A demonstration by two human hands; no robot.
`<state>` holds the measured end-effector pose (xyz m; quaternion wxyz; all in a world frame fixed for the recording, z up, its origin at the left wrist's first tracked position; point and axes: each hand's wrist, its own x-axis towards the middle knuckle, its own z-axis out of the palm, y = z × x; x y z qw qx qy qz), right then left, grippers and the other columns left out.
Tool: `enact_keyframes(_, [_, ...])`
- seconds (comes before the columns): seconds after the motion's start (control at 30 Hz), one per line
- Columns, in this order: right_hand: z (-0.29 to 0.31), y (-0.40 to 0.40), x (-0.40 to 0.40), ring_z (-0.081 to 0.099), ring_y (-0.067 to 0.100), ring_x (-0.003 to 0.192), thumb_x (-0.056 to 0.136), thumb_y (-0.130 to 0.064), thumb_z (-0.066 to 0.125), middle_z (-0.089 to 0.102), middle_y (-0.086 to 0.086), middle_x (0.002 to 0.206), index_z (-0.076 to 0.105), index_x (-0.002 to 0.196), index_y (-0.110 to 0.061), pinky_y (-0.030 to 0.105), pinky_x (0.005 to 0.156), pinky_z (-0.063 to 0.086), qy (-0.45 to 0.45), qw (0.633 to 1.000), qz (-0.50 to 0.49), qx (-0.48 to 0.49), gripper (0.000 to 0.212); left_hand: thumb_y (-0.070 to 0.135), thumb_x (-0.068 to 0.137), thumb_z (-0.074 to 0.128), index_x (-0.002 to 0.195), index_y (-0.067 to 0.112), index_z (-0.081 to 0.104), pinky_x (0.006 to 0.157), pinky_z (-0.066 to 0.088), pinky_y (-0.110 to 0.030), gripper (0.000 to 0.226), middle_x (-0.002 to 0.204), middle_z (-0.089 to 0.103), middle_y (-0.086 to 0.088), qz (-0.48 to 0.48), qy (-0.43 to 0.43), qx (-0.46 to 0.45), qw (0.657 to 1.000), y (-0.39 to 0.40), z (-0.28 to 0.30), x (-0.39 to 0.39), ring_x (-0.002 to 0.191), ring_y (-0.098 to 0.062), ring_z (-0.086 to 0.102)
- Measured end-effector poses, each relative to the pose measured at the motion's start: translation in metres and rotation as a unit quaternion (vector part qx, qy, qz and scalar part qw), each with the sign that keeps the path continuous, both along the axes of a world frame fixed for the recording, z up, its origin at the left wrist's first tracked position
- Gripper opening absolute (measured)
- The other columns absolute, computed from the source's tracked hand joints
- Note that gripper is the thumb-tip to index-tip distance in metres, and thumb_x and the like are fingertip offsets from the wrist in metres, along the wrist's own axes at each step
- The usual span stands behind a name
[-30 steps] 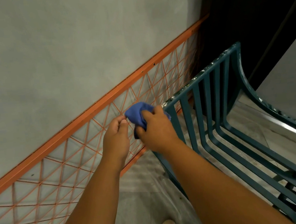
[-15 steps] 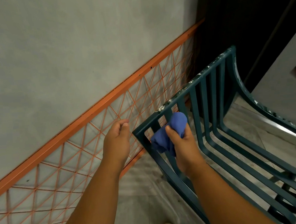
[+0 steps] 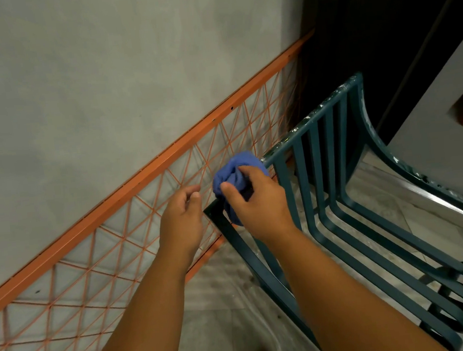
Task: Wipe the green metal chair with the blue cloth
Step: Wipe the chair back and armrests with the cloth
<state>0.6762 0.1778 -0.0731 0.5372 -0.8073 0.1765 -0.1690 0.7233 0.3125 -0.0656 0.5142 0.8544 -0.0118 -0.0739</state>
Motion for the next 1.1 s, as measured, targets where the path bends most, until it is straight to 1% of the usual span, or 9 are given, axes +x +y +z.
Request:
enact_keyframes(0.07, [-0.007, 0.001, 0.006, 0.054, 0.011, 0.106, 0.084, -0.046, 0.065, 0.06, 0.0, 0.119, 0.055, 0.127, -0.018, 0.021, 0.09, 0.046, 0.033, 0.995, 0.038, -0.09, 0.053, 0.027, 0.099, 0.044, 0.12, 0.026, 0.06, 0.086, 0.039, -0.022, 0.027, 0.112, 0.057, 0.016, -0.002, 0.009, -0.001, 1.0, 0.001, -0.002, -0.001, 0.101, 0.001, 0.052])
enact_keyframes(0.17, [-0.017, 0.003, 0.014, 0.053, 0.029, 0.105, 0.079, -0.056, 0.066, 0.06, 0.008, 0.112, 0.061, 0.123, -0.02, 0.041, 0.086, 0.043, 0.057, 0.959, 0.023, -0.277, 0.057, 0.028, 0.1, 0.043, 0.118, 0.029, 0.06, 0.082, 0.038, -0.018, 0.025, 0.109, 0.056, 0.02, -0.005, 0.013, -0.003, 1.0, 0.004, -0.004, -0.001, 0.094, 0.011, 0.05])
enact_keyframes(0.27, [-0.02, 0.006, 0.019, 0.039, 0.029, 0.108, 0.075, -0.058, 0.065, 0.056, 0.008, 0.107, 0.069, 0.098, -0.022, 0.048, 0.089, 0.029, 0.016, 0.901, -0.041, -0.432, 0.043, 0.028, 0.1, 0.043, 0.119, 0.028, 0.06, 0.083, 0.038, -0.019, 0.026, 0.111, 0.056, 0.019, -0.004, 0.017, -0.004, 1.0, 0.007, -0.007, 0.0, 0.095, 0.011, 0.05])
enact_keyframes(0.37, [-0.023, 0.01, 0.024, 0.039, 0.026, 0.119, 0.08, -0.053, 0.059, 0.058, 0.003, 0.114, 0.067, 0.1, -0.02, 0.051, 0.101, 0.021, -0.001, 0.868, -0.016, -0.496, 0.039, 0.028, 0.099, 0.044, 0.119, 0.029, 0.06, 0.081, 0.038, -0.016, 0.025, 0.109, 0.057, 0.019, 0.0, 0.014, -0.001, 1.0, 0.009, -0.008, 0.003, 0.096, 0.008, 0.051])
enact_keyframes(0.53, [-0.04, 0.004, 0.022, 0.051, 0.028, 0.119, 0.094, -0.042, 0.048, 0.06, 0.007, 0.125, 0.05, 0.131, -0.024, 0.05, 0.108, 0.03, -0.058, 0.911, 0.098, -0.397, 0.041, 0.028, 0.099, 0.044, 0.114, 0.032, 0.058, 0.077, 0.039, -0.014, 0.021, 0.104, 0.056, 0.021, 0.003, 0.014, 0.0, 1.0, 0.008, -0.008, 0.005, 0.095, 0.007, 0.052])
enact_keyframes(0.67, [-0.047, -0.015, 0.018, 0.033, 0.028, 0.136, 0.097, -0.04, 0.034, 0.047, 0.001, 0.143, 0.051, 0.131, -0.035, 0.051, 0.116, 0.01, -0.024, 0.884, 0.17, -0.434, 0.038, 0.022, 0.099, 0.045, 0.119, 0.026, 0.06, 0.086, 0.04, -0.02, 0.025, 0.11, 0.056, 0.018, -0.007, -0.005, 0.028, 1.0, 0.003, -0.011, 0.005, 0.102, 0.001, 0.053])
enact_keyframes(0.8, [-0.043, -0.013, 0.025, 0.021, 0.031, 0.142, 0.097, -0.042, 0.03, 0.047, -0.003, 0.141, 0.055, 0.125, -0.034, 0.056, 0.115, -0.004, 0.022, 0.911, 0.115, -0.394, 0.038, 0.018, 0.095, 0.053, 0.113, 0.027, 0.063, 0.086, 0.043, -0.025, 0.023, 0.11, 0.058, 0.015, -0.019, -0.06, 0.108, 0.992, -0.002, -0.013, 0.003, 0.104, -0.006, 0.054])
enact_keyframes(1.0, [-0.054, -0.032, 0.015, 0.033, 0.027, 0.137, 0.094, -0.028, 0.041, 0.05, -0.001, 0.14, 0.054, 0.131, -0.028, 0.051, 0.116, 0.013, -0.055, 0.902, 0.18, -0.389, 0.039, 0.02, 0.091, 0.061, 0.11, 0.024, 0.065, 0.079, 0.037, -0.019, 0.019, 0.107, 0.059, 0.012, -0.02, -0.098, 0.155, 0.983, -0.006, -0.01, 0.005, 0.098, -0.003, 0.053])
enact_keyframes(1.1, [-0.055, -0.05, 0.028, 0.035, 0.033, 0.137, 0.087, -0.012, 0.05, 0.052, 0.008, 0.139, 0.059, 0.127, -0.019, 0.056, 0.114, 0.019, -0.037, 0.925, 0.124, -0.356, 0.042, 0.025, 0.089, 0.064, 0.108, 0.025, 0.068, 0.075, 0.037, -0.018, 0.02, 0.106, 0.062, 0.011, -0.03, -0.094, 0.18, 0.979, -0.007, -0.009, 0.006, 0.094, -0.001, 0.051])
